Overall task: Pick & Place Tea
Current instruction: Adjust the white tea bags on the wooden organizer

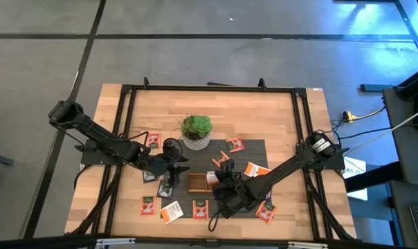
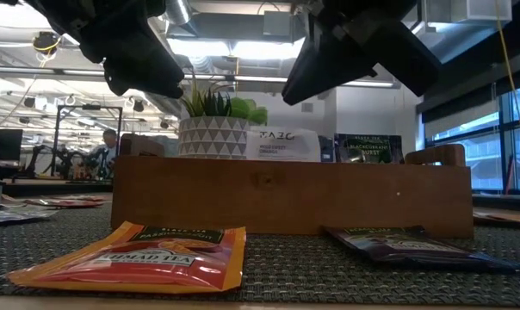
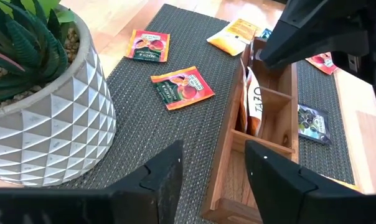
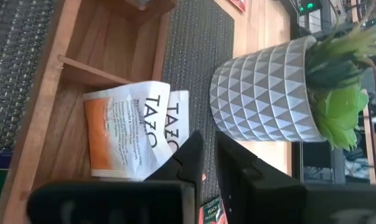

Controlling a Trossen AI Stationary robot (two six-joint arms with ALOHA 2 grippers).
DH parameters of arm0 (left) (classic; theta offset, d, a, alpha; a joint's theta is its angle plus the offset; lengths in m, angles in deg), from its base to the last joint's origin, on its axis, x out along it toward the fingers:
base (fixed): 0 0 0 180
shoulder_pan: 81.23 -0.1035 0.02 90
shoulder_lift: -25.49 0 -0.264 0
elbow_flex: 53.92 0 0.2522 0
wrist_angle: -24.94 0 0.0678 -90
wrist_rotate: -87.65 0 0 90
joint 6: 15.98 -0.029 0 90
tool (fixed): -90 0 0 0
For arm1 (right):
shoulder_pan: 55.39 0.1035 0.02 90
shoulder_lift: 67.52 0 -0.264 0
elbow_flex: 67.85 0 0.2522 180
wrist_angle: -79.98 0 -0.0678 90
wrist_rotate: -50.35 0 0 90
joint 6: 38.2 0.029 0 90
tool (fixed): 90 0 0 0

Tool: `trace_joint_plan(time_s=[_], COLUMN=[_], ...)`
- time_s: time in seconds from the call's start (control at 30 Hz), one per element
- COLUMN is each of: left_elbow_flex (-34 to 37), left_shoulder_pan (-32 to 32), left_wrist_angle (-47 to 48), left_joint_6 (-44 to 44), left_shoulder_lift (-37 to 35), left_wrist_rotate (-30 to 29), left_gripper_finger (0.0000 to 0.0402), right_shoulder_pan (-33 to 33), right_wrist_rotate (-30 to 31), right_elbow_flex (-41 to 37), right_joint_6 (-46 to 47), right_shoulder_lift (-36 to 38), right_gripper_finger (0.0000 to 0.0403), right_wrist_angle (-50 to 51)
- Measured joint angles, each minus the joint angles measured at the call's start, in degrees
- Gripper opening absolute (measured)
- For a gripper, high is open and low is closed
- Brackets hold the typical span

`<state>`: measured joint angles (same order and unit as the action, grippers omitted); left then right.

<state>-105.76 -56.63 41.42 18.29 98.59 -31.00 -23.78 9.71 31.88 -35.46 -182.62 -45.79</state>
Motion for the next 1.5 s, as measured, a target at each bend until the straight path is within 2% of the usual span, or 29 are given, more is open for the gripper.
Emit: trace_joint_plan(time_s=[0.2,0.37,0.47,0.6,0.8,0.97,1.13,1.3,1.5], left_elbow_flex=[0.0,0.0,0.0,0.0,0.0,0.0,0.02,0.0,0.0], left_shoulder_pan=[0.0,0.03,0.11,0.13,0.81,0.85,0.7,0.7,-0.84], left_wrist_angle=[-0.06,-2.86,-5.66,-8.6,-12.65,-22.57,-31.3,-33.52,-36.73], left_joint_6=[0.01,1.38,-0.41,-3.3,-6.42,-11.85,-13.92,-14.02,-14.06], left_shoulder_lift=[0.0,0.0,0.0,0.0,0.74,4.43,8.14,10.58,14.68], left_wrist_rotate=[0.0,0.11,0.25,1.59,1.33,3.1,6.39,6.12,6.16], left_gripper_finger=[0.0165,0.0162,0.0163,0.0166,0.0164,0.0162,0.0166,0.0165,0.017], right_shoulder_pan=[-0.03,0.26,0.72,0.73,0.56,0.55,0.57,0.55,0.53], right_wrist_rotate=[-3.68,-3.99,-3.99,-6.12,-11.39,-14.64,-15.1,-15.07,-15.0], right_elbow_flex=[-0.02,-0.03,-2.39,-9.79,-21.45,-29.99,-37.54,-42.36,-44.2], right_joint_6=[5.96,13.31,14.18,16.12,14.79,11.81,10.4,11.78,11.9], right_shoulder_lift=[2.36,4.45,6.54,12.11,23.97,34.7,42.66,46.97,47.4], right_gripper_finger=[0.0044,0.0044,0.0044,0.0044,0.0044,0.0044,0.0044,0.0044,0.0044], right_wrist_angle=[7.25,14.24,14.81,11.93,-0.09,-9.04,-16.16,-18.23,-18.78])
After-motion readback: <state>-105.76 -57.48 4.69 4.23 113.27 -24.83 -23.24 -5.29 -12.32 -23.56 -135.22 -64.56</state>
